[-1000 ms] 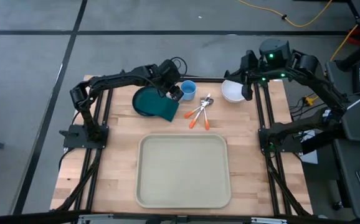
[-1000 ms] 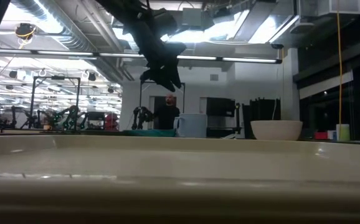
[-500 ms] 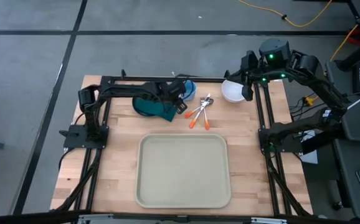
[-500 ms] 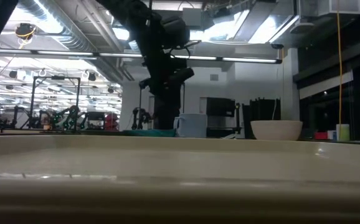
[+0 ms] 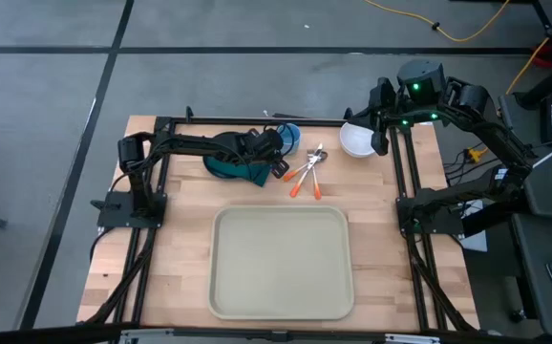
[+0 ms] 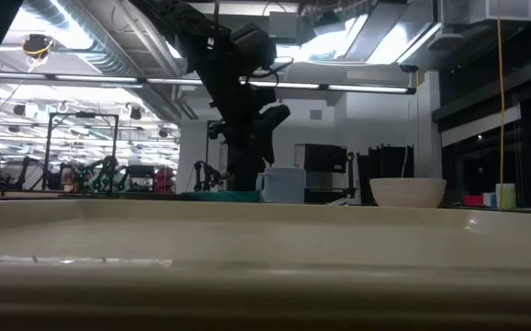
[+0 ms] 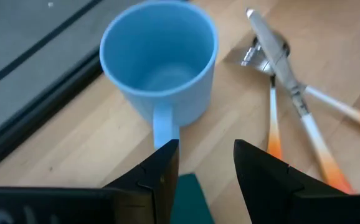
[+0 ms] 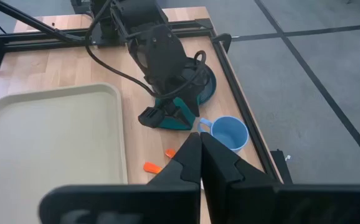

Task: Set up tray
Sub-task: Put the blue mug on the top left of the light brown serving tray

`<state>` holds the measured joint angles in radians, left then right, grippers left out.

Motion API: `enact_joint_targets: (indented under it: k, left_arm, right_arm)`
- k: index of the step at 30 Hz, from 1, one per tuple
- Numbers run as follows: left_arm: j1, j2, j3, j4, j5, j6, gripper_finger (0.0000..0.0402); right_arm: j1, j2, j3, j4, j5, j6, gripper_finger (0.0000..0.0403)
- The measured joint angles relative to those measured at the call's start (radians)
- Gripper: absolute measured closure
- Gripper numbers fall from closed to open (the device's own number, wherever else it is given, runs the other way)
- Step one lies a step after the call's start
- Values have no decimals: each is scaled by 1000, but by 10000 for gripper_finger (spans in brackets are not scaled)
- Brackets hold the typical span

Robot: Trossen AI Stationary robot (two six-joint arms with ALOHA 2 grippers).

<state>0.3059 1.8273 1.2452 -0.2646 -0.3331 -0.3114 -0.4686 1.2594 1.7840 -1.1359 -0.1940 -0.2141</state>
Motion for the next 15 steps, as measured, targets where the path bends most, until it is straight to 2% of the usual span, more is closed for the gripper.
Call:
enact_joint_targets:
  k: [6, 15]
  left_arm:
    - [-44, -16, -64, 9, -112, -5, 255]
    - [-55, -30, -153, 192, -94, -29, 256]
  right_arm:
    - [0, 0, 0, 0, 0, 0, 398]
    - [0, 0, 0, 3, -18, -2, 398]
